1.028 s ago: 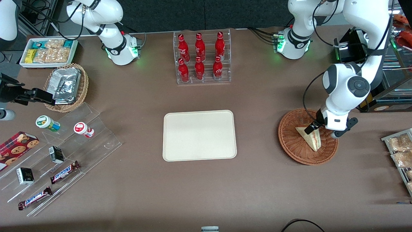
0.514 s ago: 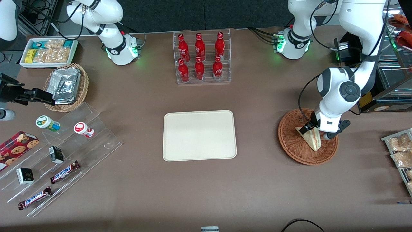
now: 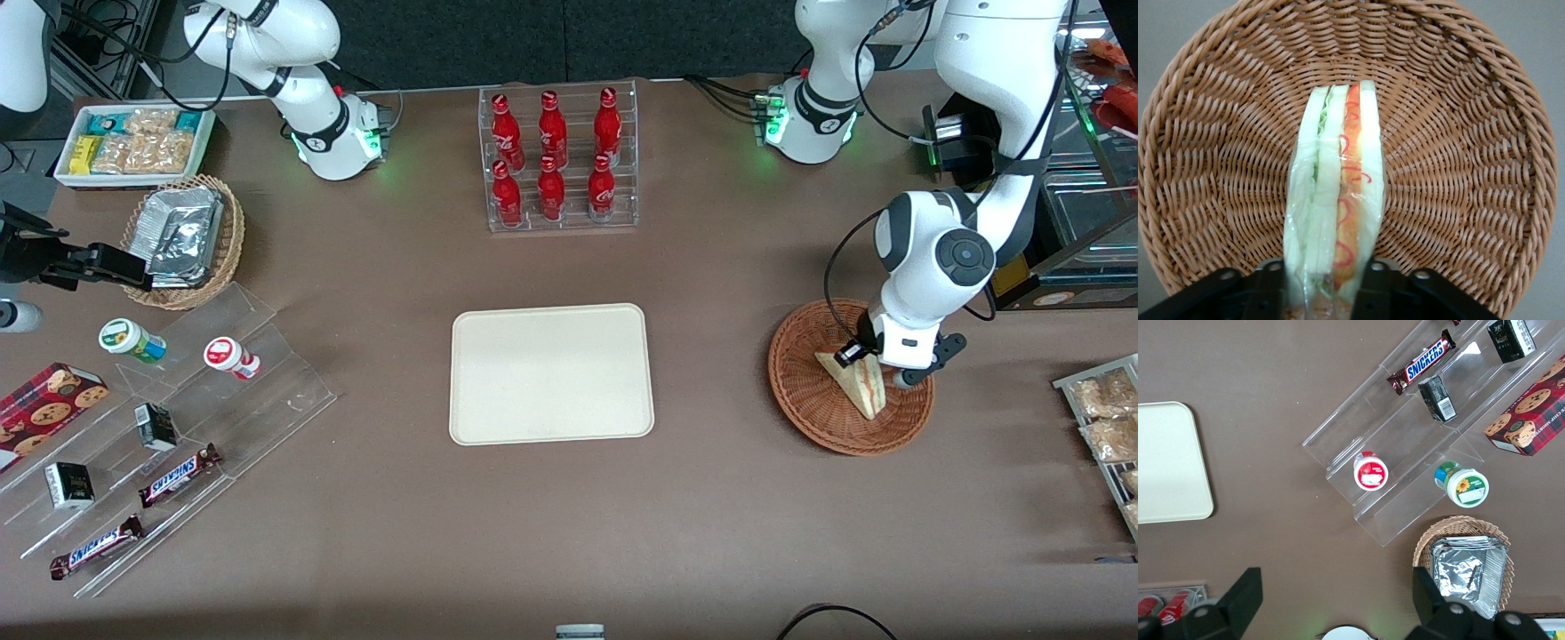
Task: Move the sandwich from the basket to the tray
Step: 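Close the left gripper on the upright wrapped sandwich, then lift the sandwich and carry it with the left gripper over the tray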
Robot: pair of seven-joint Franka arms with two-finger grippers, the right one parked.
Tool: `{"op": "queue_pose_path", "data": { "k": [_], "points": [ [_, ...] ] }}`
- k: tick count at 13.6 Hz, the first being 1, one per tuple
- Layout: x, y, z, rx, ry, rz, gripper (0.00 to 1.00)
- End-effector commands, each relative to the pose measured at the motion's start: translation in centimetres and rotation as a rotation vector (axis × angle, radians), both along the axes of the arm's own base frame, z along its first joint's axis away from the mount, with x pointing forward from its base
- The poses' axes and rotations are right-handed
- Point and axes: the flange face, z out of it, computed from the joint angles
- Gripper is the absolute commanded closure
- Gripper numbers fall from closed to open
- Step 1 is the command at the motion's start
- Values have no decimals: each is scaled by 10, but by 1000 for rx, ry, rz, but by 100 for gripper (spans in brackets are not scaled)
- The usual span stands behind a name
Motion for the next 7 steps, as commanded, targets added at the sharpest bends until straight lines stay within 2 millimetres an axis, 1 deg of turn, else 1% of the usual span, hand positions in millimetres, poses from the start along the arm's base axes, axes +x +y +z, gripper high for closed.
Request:
{"op": "queue_pose_path", "data": {
  "k": [1, 2, 3, 4, 5, 6, 7],
  "points": [
    [6, -1, 18, 18, -18, -17, 99],
    [8, -4, 32, 22, 6, -21, 99],
    [12, -15, 53, 26, 37, -33, 98],
    [14, -36, 76, 32, 70, -63, 98],
    [15, -53, 98, 41, 105, -86, 98],
    [14, -69, 116, 47, 126, -111, 98],
    [16, -91, 134, 51, 136, -141, 98]
  ]
}}
